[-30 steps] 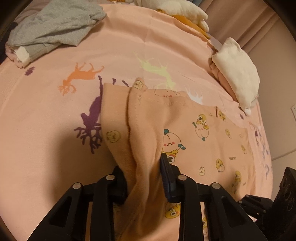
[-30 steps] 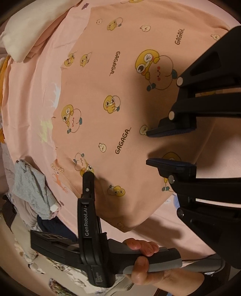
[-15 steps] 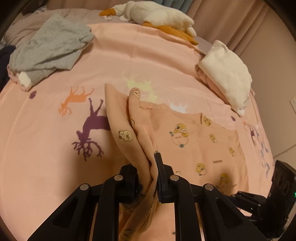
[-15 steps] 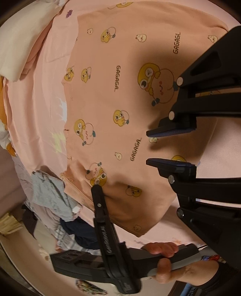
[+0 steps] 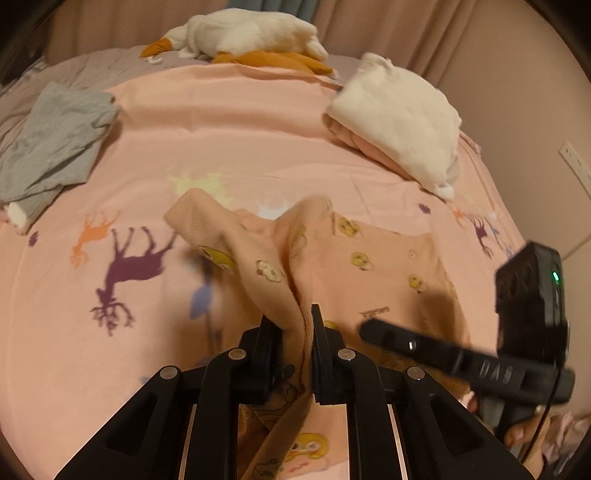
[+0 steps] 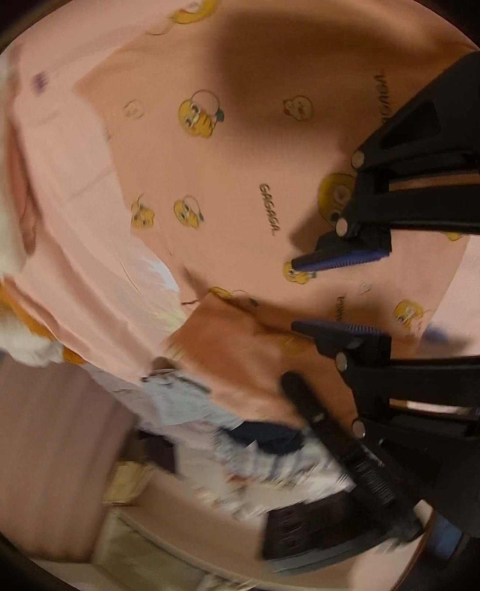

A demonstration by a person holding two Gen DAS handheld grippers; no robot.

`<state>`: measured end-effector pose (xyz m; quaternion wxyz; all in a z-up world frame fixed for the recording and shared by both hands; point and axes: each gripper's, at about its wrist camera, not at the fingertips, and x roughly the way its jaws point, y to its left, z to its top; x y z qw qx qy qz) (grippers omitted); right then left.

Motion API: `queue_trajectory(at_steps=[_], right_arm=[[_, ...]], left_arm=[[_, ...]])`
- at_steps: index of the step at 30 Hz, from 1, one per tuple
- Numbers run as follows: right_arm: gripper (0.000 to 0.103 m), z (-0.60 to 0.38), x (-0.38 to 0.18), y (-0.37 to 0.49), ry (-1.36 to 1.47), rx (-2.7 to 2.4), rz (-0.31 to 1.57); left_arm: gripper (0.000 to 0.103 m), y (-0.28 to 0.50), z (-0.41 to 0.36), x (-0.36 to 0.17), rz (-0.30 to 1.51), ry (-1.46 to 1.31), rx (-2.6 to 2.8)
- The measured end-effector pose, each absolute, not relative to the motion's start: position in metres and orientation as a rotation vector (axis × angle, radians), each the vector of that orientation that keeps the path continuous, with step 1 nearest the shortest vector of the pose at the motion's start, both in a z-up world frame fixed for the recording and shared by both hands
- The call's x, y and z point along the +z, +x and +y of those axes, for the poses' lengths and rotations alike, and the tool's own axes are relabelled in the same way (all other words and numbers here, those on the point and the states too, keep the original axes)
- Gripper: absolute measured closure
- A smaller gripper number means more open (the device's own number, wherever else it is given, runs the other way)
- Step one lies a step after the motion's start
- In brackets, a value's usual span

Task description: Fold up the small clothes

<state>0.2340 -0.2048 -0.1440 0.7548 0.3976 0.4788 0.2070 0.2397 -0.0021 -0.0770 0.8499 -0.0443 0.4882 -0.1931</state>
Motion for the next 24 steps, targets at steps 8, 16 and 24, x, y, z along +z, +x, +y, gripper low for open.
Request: queue_trajectory(at_steps=[8, 16, 24], right_arm=[[0.043, -0.219, -0.162, 0.237, 1.159, 0.479, 1.029], [0.037, -0.203, -0.148, 0.243, 1.05, 0.493, 1.106], [0.037, -0.183, -0.149, 0.257, 0.916, 0.451, 1.164]], left_arm=[[0.083, 0.242, -0.023, -0.097, 1.115, -0.125, -0.472], [0.083, 0.223, 0.009, -0.098, 1.157, -0.277, -0.54], [0.083, 0.205, 0.048, -0.099, 1.136, -0.315, -0.475]])
